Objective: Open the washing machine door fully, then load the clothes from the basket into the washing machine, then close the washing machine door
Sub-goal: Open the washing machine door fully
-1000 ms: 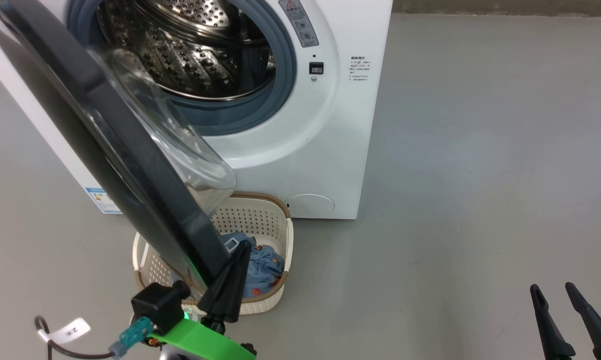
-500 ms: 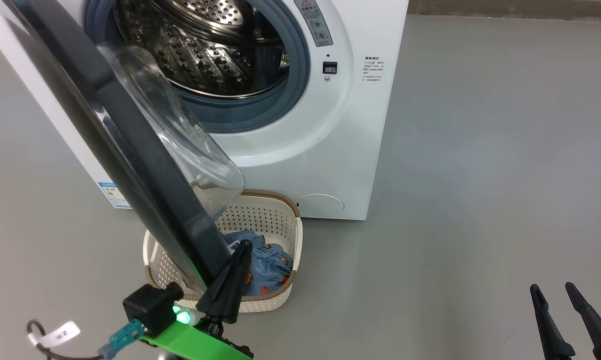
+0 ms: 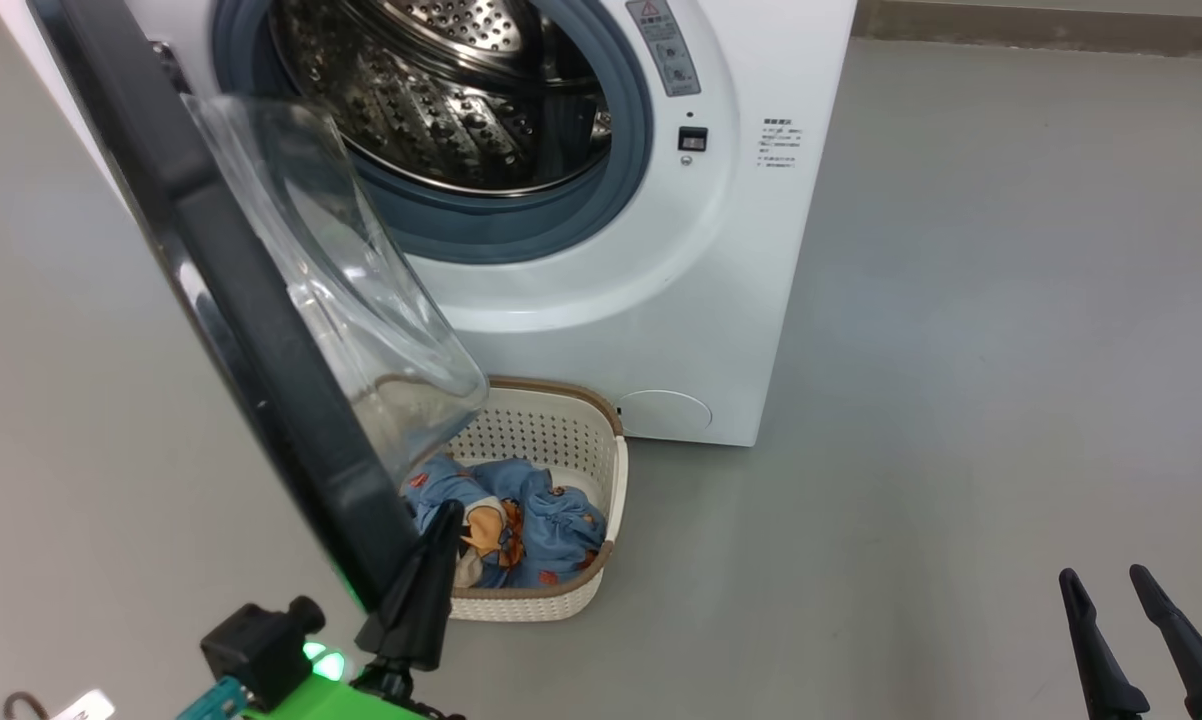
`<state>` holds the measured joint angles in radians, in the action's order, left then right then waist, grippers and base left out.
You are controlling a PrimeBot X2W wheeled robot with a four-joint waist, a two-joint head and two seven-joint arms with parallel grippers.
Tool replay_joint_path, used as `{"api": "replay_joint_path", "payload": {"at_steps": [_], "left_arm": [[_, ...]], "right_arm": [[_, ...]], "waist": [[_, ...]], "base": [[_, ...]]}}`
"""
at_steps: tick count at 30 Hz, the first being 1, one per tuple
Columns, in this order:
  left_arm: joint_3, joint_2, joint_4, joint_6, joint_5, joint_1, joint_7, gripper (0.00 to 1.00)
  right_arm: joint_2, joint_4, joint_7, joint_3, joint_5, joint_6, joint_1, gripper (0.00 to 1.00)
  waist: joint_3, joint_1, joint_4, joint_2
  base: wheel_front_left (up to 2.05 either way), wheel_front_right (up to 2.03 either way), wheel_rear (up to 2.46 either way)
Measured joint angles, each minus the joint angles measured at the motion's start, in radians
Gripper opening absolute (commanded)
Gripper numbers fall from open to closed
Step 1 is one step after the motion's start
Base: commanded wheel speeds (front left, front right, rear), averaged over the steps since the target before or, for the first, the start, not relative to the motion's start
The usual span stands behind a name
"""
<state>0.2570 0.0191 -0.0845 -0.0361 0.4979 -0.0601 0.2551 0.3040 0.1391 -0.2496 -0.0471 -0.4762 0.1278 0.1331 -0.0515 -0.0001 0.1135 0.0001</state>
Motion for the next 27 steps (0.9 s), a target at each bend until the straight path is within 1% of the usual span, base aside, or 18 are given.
{"api": "replay_joint_path", "payload": {"at_steps": [4, 8, 15, 19, 23, 27], "left_arm": [[-0.02, 0.002, 0.024, 0.013, -0.003, 0.024, 0.0, 0.0], [-0.042, 0.003, 0.052, 0.032, -0.041, 0.058, 0.0, 0.0], [-0.091, 0.005, 0.069, 0.058, -0.062, 0.108, 0.0, 0.0], [-0.133, 0.005, 0.072, 0.072, -0.069, 0.123, 0.0, 0.0], [-0.178, 0.006, 0.067, 0.102, -0.089, 0.124, 0.0, 0.0], [-0.232, 0.006, 0.054, 0.12, -0.108, 0.124, 0.0, 0.0]], "right_arm": [[0.0, 0.0, 0.0, -0.001, 0.0, 0.0, 0.0, 1.0], [0.0, -0.001, 0.0, -0.001, 0.0, 0.0, 0.001, 1.0], [0.0, -0.002, 0.0, -0.001, 0.0, 0.0, 0.009, 1.0], [0.0, -0.002, 0.0, 0.0, 0.0, 0.0, 0.009, 1.0], [-0.001, -0.002, 0.0, 0.002, 0.0, 0.0, 0.009, 1.0], [-0.002, -0.003, 0.0, 0.003, 0.001, 0.0, 0.009, 1.0]], "waist": [[0.0, 0.0001, 0.012, 0.0], [0.001, 0.0, 0.026, 0.0], [0.004, 0.0001, 0.058, 0.0], [0.006, 0.0, 0.076, 0.0], [0.006, 0.0001, 0.091, 0.0], [0.006, 0.0, 0.101, 0.0]], "base": [[0.0, 0.0, 0.0], [0.0, 0.0, 0.0], [0.0, 0.0, 0.0], [0.0, 0.0, 0.0], [0.0, 0.0, 0.0], [0.0, 0.0, 0.0]]}}
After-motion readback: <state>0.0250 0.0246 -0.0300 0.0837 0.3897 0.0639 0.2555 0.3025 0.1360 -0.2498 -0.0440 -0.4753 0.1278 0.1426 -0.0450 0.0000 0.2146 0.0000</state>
